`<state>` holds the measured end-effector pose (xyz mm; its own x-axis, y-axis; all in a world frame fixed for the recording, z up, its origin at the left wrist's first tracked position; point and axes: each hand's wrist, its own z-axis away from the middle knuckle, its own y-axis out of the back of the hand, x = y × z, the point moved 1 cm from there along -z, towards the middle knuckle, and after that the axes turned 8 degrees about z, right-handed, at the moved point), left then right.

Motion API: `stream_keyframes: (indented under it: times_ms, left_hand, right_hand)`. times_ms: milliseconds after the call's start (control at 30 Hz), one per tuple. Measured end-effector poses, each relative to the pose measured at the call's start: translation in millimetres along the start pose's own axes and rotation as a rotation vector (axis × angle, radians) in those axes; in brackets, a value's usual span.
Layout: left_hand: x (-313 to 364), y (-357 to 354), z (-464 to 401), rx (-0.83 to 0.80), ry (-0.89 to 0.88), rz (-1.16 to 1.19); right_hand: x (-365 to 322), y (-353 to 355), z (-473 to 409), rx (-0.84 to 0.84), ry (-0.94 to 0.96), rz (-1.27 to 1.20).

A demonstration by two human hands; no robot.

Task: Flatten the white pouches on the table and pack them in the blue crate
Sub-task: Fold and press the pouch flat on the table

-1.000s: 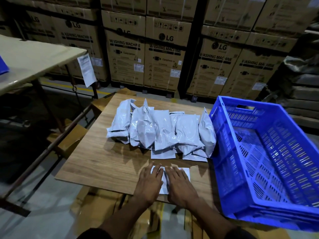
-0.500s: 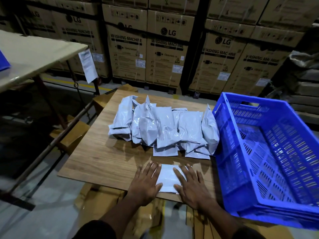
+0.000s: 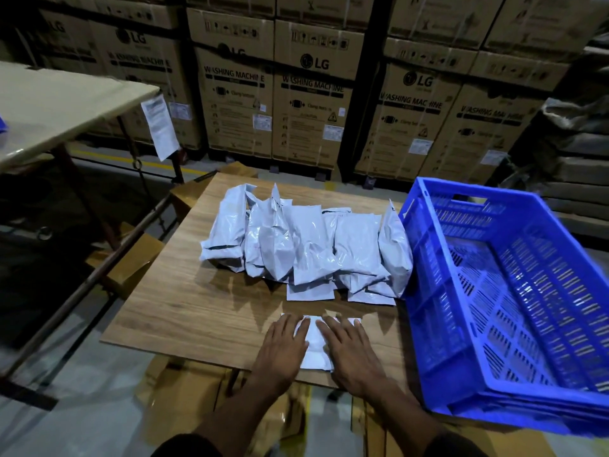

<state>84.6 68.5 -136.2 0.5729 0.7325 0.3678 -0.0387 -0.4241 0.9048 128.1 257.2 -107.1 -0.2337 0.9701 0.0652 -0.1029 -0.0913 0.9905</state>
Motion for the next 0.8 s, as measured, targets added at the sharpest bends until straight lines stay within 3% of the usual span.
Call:
stream_keyframes:
  times_ms: [133, 533, 667, 800]
  left_hand:
    - [-15, 1, 12, -0.011, -0.051, -0.093]
    - [-16, 12, 15, -0.209, 0.013, -0.060]
    - [-17, 13, 13, -0.248, 0.031, -0.104]
    - [-15, 17, 12, -0.269, 0.042, -0.133]
  right_hand:
    - [3, -6, 0, -0.006, 0.000, -0.031]
    - [16, 5, 13, -0.034, -0.024, -0.092]
    - [20, 11, 38, 0.142, 0.105, -0.049]
    - [22, 4, 46, 0.188, 0.100, 0.100]
